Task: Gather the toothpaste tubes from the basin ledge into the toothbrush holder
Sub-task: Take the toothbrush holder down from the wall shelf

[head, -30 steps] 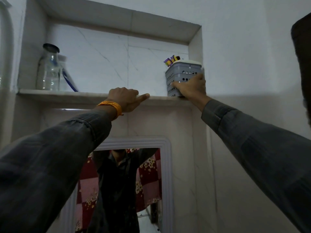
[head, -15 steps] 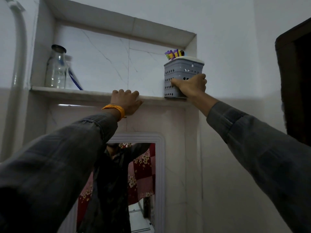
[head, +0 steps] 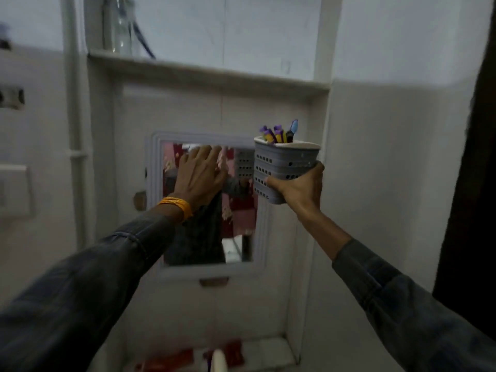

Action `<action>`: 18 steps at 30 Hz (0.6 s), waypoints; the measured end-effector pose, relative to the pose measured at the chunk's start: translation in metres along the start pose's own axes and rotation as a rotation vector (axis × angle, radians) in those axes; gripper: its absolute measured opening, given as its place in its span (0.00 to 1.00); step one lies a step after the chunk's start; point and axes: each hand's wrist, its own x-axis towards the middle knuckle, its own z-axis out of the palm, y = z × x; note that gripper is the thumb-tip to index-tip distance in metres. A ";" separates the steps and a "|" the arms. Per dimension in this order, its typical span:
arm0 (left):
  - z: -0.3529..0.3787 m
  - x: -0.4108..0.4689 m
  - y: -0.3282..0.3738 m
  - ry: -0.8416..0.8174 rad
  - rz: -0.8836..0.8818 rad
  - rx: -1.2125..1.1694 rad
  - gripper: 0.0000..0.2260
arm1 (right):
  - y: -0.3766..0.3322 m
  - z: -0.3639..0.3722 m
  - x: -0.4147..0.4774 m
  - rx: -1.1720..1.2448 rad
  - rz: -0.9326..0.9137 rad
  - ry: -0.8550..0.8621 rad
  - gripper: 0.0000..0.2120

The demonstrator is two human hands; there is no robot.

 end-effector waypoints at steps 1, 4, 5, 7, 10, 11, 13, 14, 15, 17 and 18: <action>0.008 -0.023 -0.003 -0.038 -0.015 -0.012 0.21 | 0.021 0.001 -0.018 -0.010 0.023 -0.023 0.50; 0.034 -0.095 -0.011 -0.135 -0.101 -0.061 0.23 | 0.082 0.003 -0.075 -0.014 0.106 -0.091 0.52; 0.043 -0.118 -0.013 -0.168 -0.128 -0.061 0.23 | 0.101 0.004 -0.093 -0.019 0.136 -0.115 0.52; 0.061 -0.159 -0.015 -0.241 -0.172 -0.062 0.23 | 0.138 0.003 -0.126 -0.031 0.178 -0.141 0.51; 0.085 -0.212 -0.016 -0.358 -0.274 -0.088 0.25 | 0.189 -0.001 -0.172 -0.057 0.271 -0.145 0.51; 0.094 -0.229 -0.017 -0.398 -0.306 -0.091 0.25 | 0.207 -0.002 -0.188 -0.066 0.302 -0.146 0.52; 0.109 -0.260 -0.018 -0.481 -0.356 -0.092 0.25 | 0.243 -0.007 -0.220 -0.093 0.350 -0.161 0.53; 0.116 -0.276 -0.019 -0.527 -0.379 -0.095 0.25 | 0.261 -0.009 -0.237 -0.113 0.374 -0.177 0.54; 0.123 -0.290 -0.020 -0.573 -0.398 -0.097 0.25 | 0.278 -0.012 -0.252 -0.134 0.399 -0.195 0.55; 0.133 -0.317 -0.021 -0.664 -0.437 -0.098 0.25 | 0.304 -0.016 -0.283 -0.176 0.454 -0.223 0.55; 0.136 -0.328 -0.022 -0.700 -0.451 -0.099 0.24 | 0.312 -0.018 -0.295 -0.189 0.481 -0.242 0.56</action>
